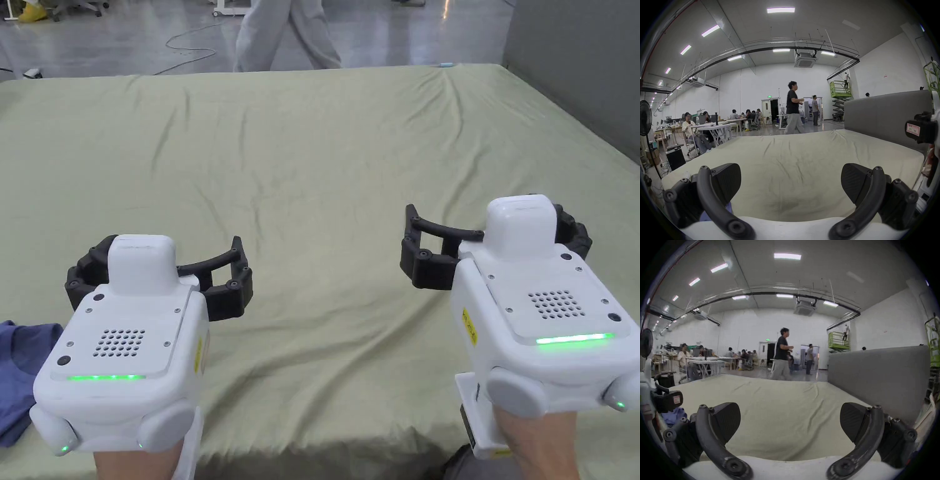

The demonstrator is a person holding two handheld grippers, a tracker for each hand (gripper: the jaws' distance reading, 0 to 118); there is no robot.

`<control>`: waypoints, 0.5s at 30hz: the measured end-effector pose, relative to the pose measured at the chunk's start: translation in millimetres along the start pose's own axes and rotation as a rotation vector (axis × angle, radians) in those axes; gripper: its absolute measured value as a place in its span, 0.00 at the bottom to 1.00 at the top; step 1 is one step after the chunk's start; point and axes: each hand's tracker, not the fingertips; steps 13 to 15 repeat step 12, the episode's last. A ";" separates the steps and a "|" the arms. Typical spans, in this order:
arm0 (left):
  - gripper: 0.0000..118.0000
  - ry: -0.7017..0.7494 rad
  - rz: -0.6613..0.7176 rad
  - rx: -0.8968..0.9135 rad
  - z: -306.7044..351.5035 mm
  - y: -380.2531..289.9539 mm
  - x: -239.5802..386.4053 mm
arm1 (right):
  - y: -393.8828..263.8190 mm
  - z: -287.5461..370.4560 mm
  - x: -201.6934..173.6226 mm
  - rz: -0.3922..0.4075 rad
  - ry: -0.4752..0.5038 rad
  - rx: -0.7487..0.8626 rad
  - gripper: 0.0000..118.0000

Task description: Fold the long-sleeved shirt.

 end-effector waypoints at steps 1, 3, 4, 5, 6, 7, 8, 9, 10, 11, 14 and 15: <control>1.00 0.005 0.000 0.000 -1.1 -0.5 0.4 | -1.4 -1.2 -1.9 0.010 -0.022 -0.004 1.00; 1.00 0.011 0.004 -0.003 -2.4 -0.4 0.3 | -4.4 -2.9 -3.7 0.032 -0.048 -0.010 1.00; 1.00 0.010 0.007 -0.004 -2.6 -0.2 0.1 | -3.7 -5.3 -3.3 0.032 -0.044 -0.016 1.00; 1.00 0.008 0.009 -0.003 -2.5 -0.1 0.6 | -3.1 -5.9 -2.4 0.027 -0.035 -0.025 1.00; 1.00 0.007 0.008 -0.002 -2.6 0.1 0.7 | -2.6 -6.4 -1.7 0.020 -0.030 -0.031 1.00; 1.00 0.008 0.005 0.000 -2.9 0.2 0.9 | -1.8 -6.9 -0.9 0.009 -0.029 -0.035 1.00; 1.00 0.010 0.002 0.002 -3.2 0.3 1.1 | -1.5 -7.1 -0.1 0.001 -0.030 -0.034 1.00; 1.00 0.010 0.000 0.002 -3.4 0.4 1.2 | -1.5 -7.3 0.2 -0.006 -0.032 -0.031 1.00; 1.00 0.010 -0.002 0.003 -3.9 0.6 1.5 | -1.2 -7.5 0.4 -0.010 -0.036 -0.030 1.00; 1.00 0.010 -0.005 0.002 -4.6 0.8 1.8 | -0.8 -8.1 0.8 -0.011 -0.036 -0.033 1.00; 1.00 0.008 -0.005 0.002 -4.9 0.9 2.1 | -0.8 -8.5 1.0 -0.010 -0.035 -0.037 1.00; 1.00 0.008 -0.005 0.002 -4.9 0.9 2.1 | -0.8 -8.5 1.0 -0.010 -0.035 -0.037 1.00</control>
